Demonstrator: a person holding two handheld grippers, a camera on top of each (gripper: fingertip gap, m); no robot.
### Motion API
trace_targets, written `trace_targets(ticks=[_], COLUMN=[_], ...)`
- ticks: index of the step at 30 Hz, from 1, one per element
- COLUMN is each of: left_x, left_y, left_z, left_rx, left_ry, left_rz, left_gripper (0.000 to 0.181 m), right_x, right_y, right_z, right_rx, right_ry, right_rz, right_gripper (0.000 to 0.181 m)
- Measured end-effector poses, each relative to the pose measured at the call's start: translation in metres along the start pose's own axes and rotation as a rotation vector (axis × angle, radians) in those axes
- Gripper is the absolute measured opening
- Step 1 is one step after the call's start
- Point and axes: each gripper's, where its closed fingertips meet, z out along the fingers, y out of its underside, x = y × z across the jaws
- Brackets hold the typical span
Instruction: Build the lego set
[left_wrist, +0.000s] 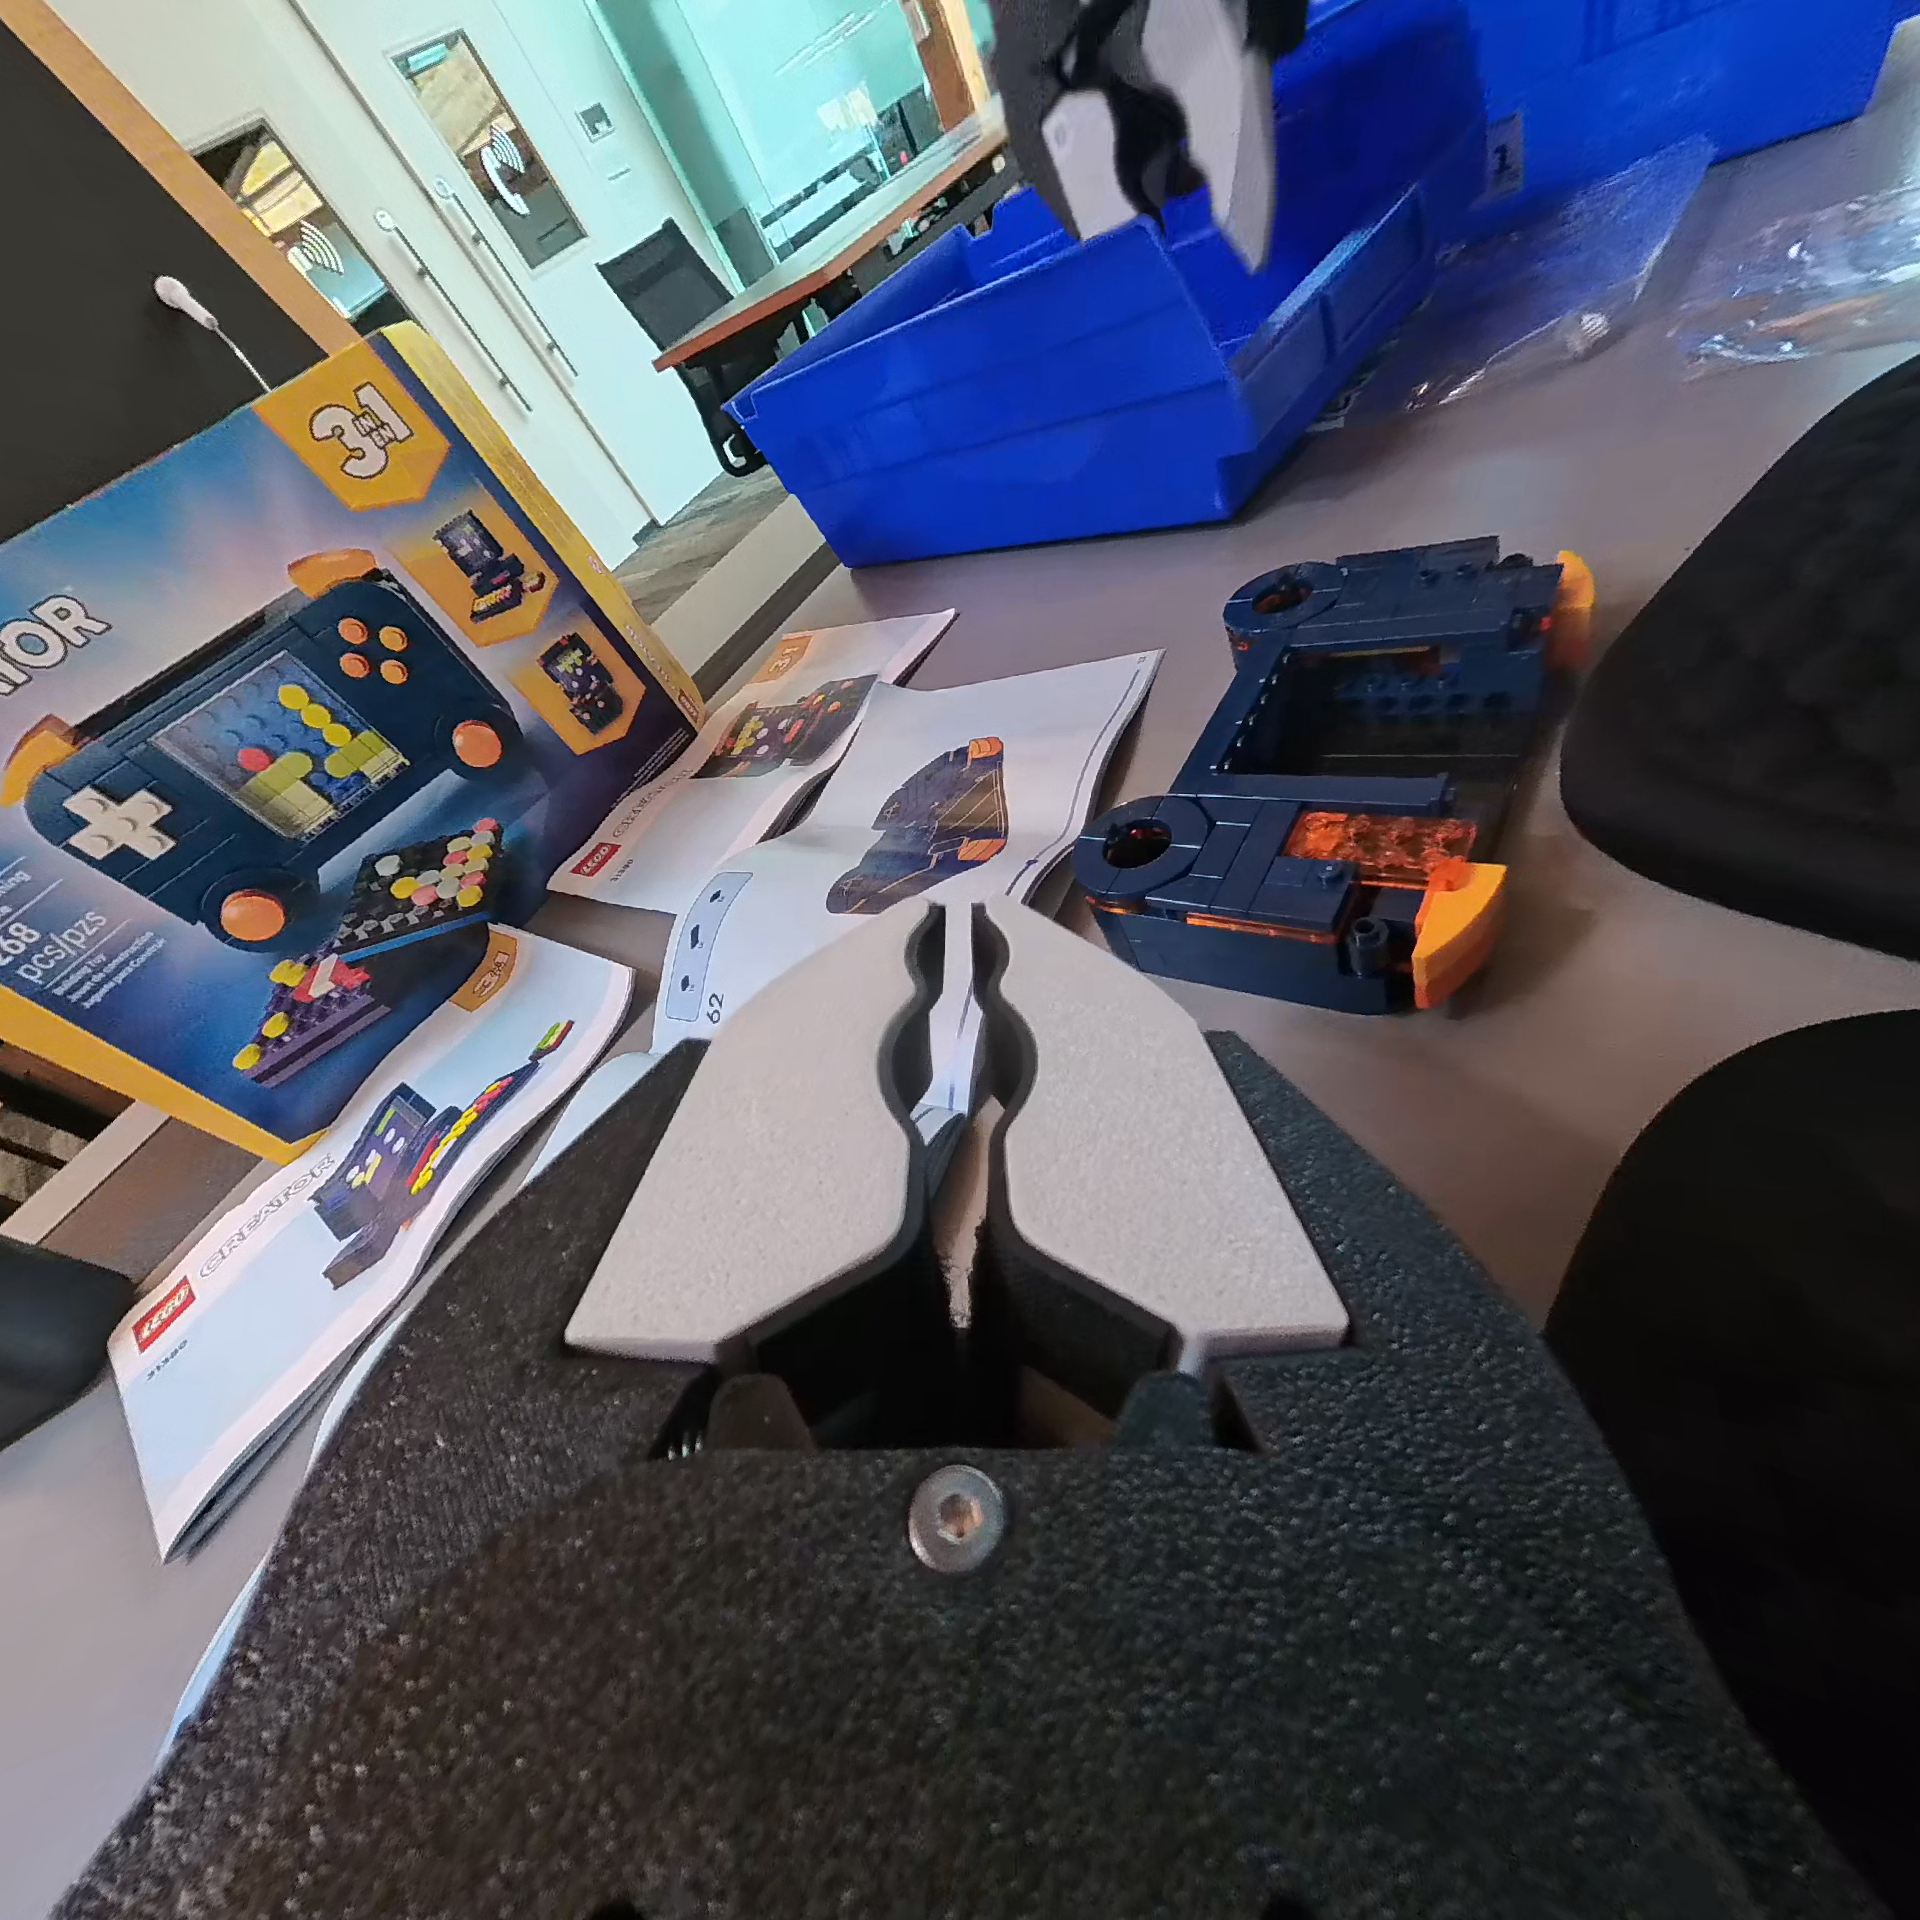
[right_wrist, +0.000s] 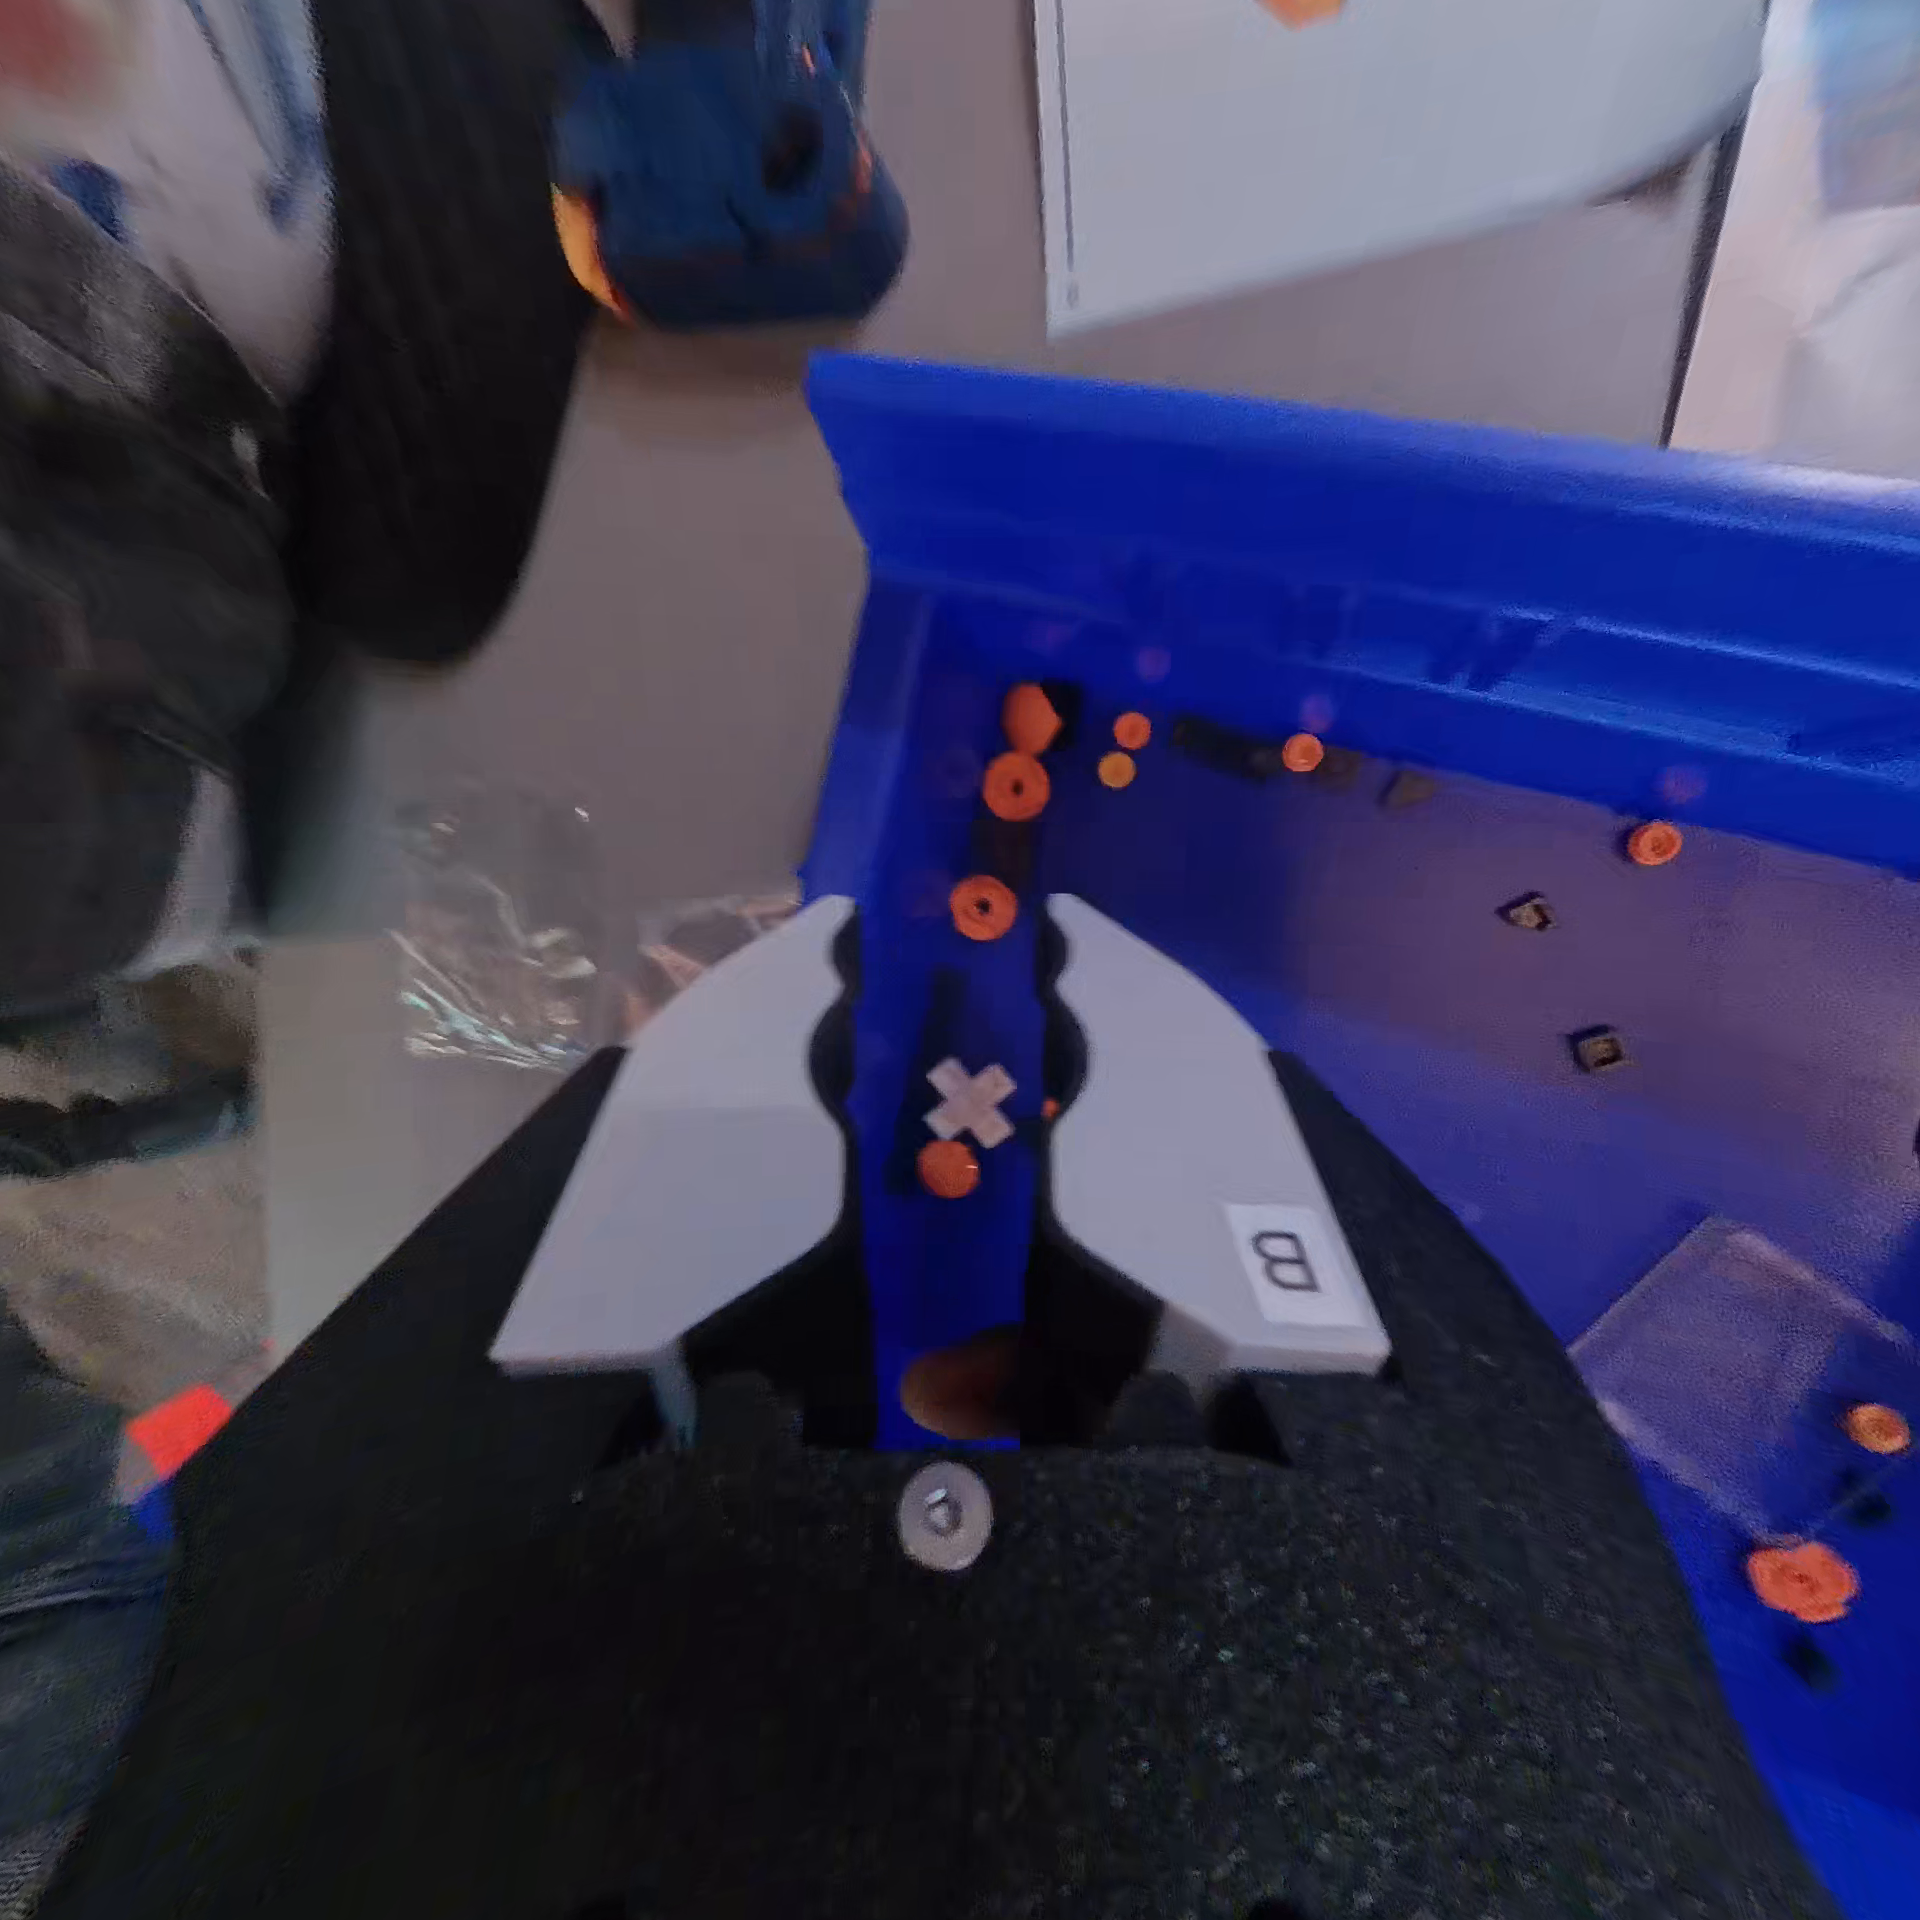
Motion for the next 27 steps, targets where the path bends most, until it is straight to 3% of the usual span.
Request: trace_targets(ticks=[1,4,6,8,10,13,17,20,23,27], left_x=[0.000,0.000,0.000,-0.001,-0.001,0.000,-0.002,-0.002,-0.002,-0.002], left_y=[0.000,0.001,0.000,0.000,-0.001,-0.003,-0.008,-0.009,-0.011,-0.012], left_z=[0.000,0.000,0.000,0.000,-0.001,-0.002,-0.005,-0.006,-0.007,-0.008], left_rx=[-0.002,-0.005,-0.004,0.003,0.011,0.028,0.063,0.079,0.088,0.097], left_ry=[-0.001,-0.002,-0.004,-0.006,-0.004,0.001,-0.010,-0.014,-0.009,-0.010], left_rz=[0.000,0.001,0.001,-0.002,-0.002,0.000,-0.008,-0.014,-0.015,-0.017], left_gripper=[0.004,0.004,0.004,0.004,0.004,0.005,0.005,0.005,0.005,0.005], right_x=[-0.007,-0.022,-0.030,-0.022,-0.021,-0.036,-0.047,-0.069,-0.074,-0.086], right_y=[-0.002,0.011,0.027,0.047,0.047,0.034,0.004,0.004,0.005,0.012], right_z=[-0.004,-0.001,0.015,0.026,0.023,0.002,-0.050,-0.022,-0.015,0.025], right_rx=[0.014,-0.076,-0.190,-0.358,-0.412,-0.326,-0.205,-0.237,-0.230,-0.257], right_ry=[0.004,0.128,0.214,0.384,0.484,0.449,0.586,0.399,0.416,0.383], right_rz=[0.027,0.031,0.012,-0.058,-0.151,-0.122,-0.131,-0.108,-0.058,-0.089], right_gripper=[0.046,0.052,0.046,0.025,0.028,0.026,0.029,0.025,0.024,0.019])
